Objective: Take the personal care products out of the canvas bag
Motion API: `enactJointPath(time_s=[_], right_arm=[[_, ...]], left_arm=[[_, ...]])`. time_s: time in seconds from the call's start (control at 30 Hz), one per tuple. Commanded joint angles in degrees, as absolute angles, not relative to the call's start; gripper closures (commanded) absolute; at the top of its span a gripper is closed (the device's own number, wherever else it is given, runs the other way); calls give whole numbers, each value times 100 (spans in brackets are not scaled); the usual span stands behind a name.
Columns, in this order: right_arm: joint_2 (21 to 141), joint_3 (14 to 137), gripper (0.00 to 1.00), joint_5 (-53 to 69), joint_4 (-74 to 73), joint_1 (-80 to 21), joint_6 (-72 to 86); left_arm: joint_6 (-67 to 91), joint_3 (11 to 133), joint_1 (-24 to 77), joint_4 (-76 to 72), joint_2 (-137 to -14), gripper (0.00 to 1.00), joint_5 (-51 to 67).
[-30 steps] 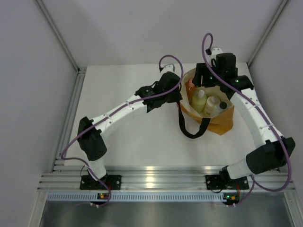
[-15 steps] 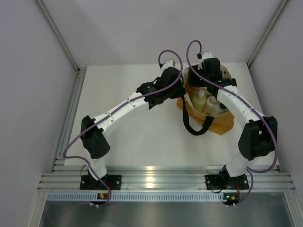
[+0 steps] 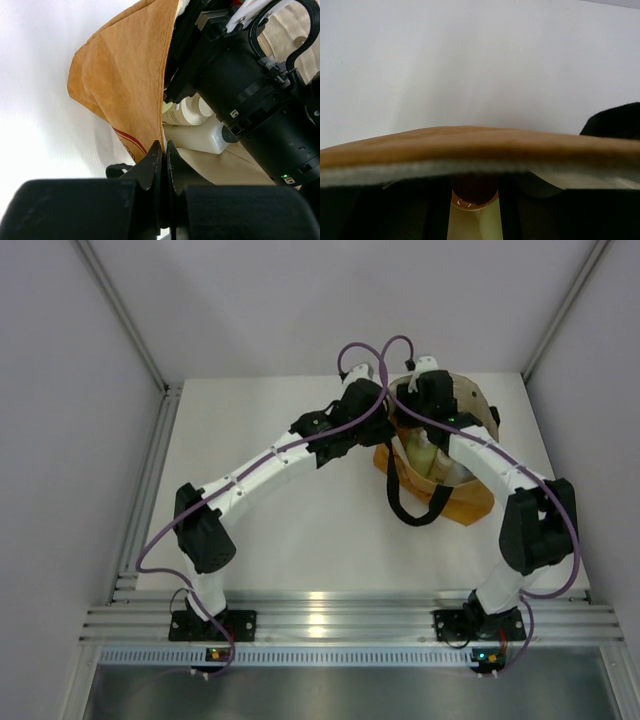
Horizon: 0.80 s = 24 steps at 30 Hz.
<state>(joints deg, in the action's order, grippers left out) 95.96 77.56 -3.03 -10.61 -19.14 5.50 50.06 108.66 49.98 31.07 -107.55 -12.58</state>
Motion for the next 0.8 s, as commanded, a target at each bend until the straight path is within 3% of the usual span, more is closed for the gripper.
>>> enactJointPath(time_s=[0.0,0.23,0.77], right_arm=[[9466,7585,69,-308,-853,-2030,536],[9071,7708,100,-369,-809,-2039,545],[8113,8727,100,-677,-1256,-2021,598]], left_arm=[[4922,11127,5001,2883,-10784,100,-1195],[4869,11092,5001,2874,-10758,100,-1283],[4948,10934,5001,2883,-10653,100,-1380]])
